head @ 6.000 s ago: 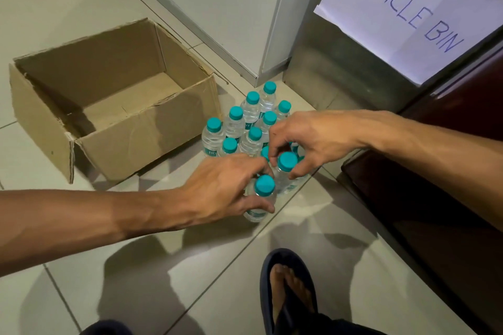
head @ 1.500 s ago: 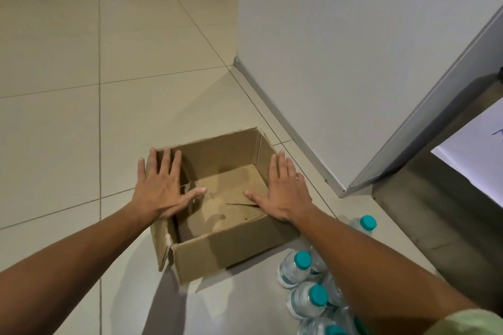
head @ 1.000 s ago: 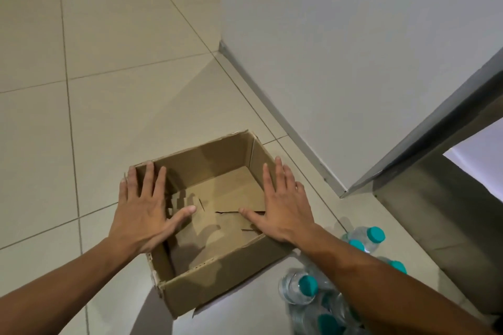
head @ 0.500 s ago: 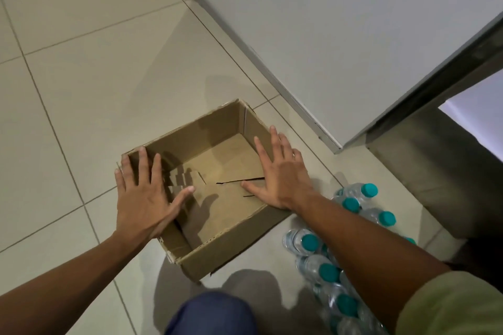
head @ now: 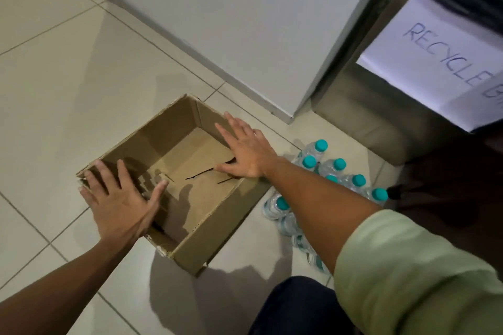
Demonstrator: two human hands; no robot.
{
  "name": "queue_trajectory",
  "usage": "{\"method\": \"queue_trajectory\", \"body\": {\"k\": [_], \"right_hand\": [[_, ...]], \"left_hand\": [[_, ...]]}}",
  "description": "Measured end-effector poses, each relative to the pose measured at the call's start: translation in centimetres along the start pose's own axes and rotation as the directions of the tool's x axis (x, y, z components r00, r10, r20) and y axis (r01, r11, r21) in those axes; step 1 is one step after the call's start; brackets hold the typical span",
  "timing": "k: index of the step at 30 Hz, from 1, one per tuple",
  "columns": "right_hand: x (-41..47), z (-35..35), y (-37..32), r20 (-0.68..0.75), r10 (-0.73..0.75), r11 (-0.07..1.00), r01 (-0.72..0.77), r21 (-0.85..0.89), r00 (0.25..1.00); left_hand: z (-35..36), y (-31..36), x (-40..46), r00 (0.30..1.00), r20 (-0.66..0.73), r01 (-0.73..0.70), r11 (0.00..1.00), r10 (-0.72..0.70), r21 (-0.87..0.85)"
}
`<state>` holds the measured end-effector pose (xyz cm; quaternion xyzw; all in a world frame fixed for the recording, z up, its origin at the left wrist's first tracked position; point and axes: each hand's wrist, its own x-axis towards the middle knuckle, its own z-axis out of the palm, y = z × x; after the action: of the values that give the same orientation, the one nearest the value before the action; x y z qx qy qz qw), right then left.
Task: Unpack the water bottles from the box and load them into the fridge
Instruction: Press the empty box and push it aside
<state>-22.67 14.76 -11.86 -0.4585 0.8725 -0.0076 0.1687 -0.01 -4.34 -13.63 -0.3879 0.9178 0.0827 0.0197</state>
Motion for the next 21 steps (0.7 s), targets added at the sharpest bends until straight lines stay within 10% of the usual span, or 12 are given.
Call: {"method": "queue_trajectory", "body": {"k": [21], "right_hand": [[-23.1, -20.9, 4.8, -0.399, 0.299, 0.873, -0.418, -0.253, 0.867]], "left_hand": [[-1.2, 0.1, 0.0, 0.975, 0.220, 0.058, 0.997, -0.044, -0.057]]}}
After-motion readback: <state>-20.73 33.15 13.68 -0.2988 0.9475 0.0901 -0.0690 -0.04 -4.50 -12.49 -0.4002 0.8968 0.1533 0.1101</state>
